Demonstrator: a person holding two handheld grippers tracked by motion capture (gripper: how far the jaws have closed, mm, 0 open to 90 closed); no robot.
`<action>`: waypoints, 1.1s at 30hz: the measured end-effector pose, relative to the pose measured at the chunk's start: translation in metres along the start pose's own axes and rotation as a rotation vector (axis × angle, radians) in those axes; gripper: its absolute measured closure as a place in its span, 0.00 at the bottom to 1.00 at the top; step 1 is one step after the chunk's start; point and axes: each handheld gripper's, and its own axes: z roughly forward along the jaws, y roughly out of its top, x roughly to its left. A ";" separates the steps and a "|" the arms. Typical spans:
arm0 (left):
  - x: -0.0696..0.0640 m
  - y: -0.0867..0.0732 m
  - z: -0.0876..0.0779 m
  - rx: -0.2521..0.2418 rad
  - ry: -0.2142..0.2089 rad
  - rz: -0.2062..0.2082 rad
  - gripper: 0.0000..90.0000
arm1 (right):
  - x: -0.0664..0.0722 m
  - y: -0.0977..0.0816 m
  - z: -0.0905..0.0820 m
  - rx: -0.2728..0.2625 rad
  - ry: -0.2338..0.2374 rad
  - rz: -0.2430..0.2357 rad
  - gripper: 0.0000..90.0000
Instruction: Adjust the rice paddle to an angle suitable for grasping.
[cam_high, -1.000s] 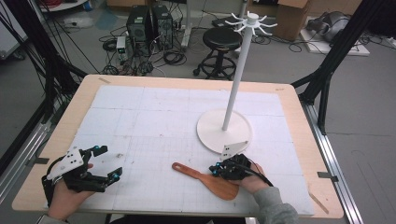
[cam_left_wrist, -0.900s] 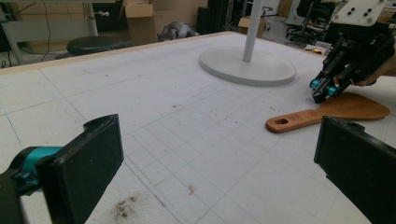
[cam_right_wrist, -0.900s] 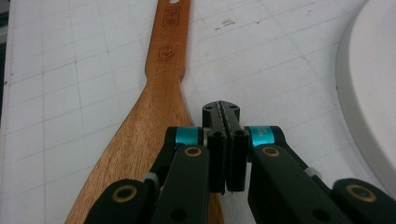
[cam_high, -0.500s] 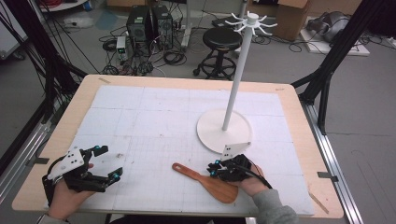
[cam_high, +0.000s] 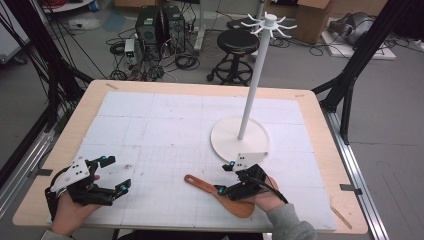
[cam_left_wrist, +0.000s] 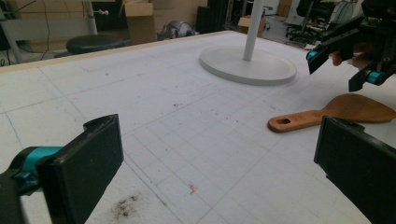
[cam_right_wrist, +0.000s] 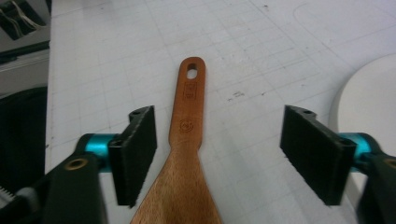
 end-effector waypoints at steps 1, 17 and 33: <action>0.000 0.000 0.000 0.000 0.001 0.000 0.02 | 0.001 0.001 0.001 0.001 -0.007 0.003 0.19; 0.000 -0.003 0.000 0.013 0.006 -0.011 0.02 | 0.005 0.013 0.030 0.117 -0.061 -0.007 0.09; -0.002 -0.007 -0.012 0.015 0.033 -0.018 0.02 | 0.015 0.028 0.059 0.276 -0.036 -0.015 0.24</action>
